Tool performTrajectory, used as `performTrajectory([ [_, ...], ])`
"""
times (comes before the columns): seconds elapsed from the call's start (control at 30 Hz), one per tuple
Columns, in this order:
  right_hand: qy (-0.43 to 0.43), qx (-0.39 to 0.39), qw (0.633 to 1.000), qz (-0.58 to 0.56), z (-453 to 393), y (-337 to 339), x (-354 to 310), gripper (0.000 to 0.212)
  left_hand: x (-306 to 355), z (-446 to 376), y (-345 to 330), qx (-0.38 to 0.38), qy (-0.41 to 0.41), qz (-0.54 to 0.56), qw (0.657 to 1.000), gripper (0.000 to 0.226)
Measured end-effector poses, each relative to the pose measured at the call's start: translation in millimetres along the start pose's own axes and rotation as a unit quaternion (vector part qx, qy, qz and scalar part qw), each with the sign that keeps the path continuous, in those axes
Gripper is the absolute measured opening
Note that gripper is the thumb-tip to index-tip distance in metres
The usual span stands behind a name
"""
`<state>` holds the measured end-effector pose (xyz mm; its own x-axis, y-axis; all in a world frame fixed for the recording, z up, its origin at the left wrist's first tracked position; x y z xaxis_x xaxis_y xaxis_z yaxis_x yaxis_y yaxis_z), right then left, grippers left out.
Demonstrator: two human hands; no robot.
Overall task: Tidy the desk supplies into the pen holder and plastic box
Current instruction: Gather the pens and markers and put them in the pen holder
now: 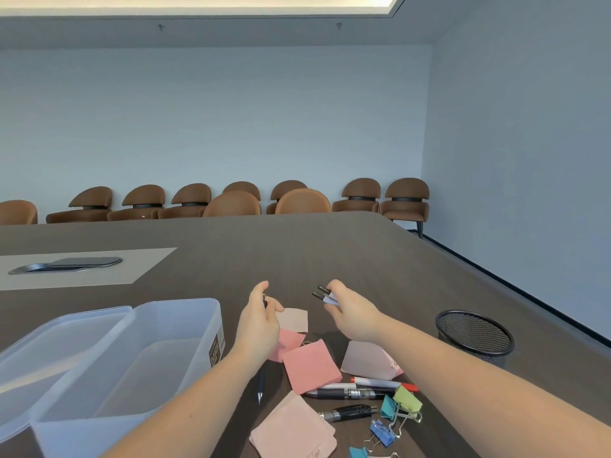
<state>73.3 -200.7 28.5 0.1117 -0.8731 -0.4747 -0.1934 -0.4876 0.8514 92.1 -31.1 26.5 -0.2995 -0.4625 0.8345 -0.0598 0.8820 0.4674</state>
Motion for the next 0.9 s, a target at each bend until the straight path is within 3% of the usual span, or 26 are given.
performTrajectory([
  [0.13,-0.006,-0.046,0.999,0.004,9,-4,3,0.013,7,7,2,0.0,-0.027,-0.04,0.999,0.034],
  [0.3,-0.037,-0.095,0.992,0.071,27,0,10,0.03,26,11,8,0.018,-0.04,-0.053,0.998,0.037],
  [0.4,-0.053,-0.135,0.982,0.118,41,4,14,0.035,32,15,-4,-0.036,-0.02,-0.067,0.997,0.025],
  [0.47,-0.068,-0.161,0.976,0.134,51,6,19,0.024,34,21,-14,-0.082,-0.02,-0.095,0.992,0.007],
  [0.7,-0.116,-0.229,0.956,0.144,79,3,32,0.021,32,45,-31,-0.154,-0.044,-0.157,0.974,0.027],
  [0.9,-0.13,-0.222,0.957,0.136,84,-4,36,0.019,16,60,-50,-0.254,-0.04,-0.208,0.944,0.018],
])
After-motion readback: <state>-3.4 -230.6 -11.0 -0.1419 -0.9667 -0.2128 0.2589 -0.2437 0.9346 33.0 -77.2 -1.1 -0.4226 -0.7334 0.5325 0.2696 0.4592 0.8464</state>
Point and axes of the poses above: each hand's wrist, its own z-axis away from the middle knuckle, its own y-axis out of the back of the hand, x = y × z, the point moved 9 cm from there along -z, towards the middle knuckle, and after that the axes turned 3 degrees about -z, right-handed, at the moved point
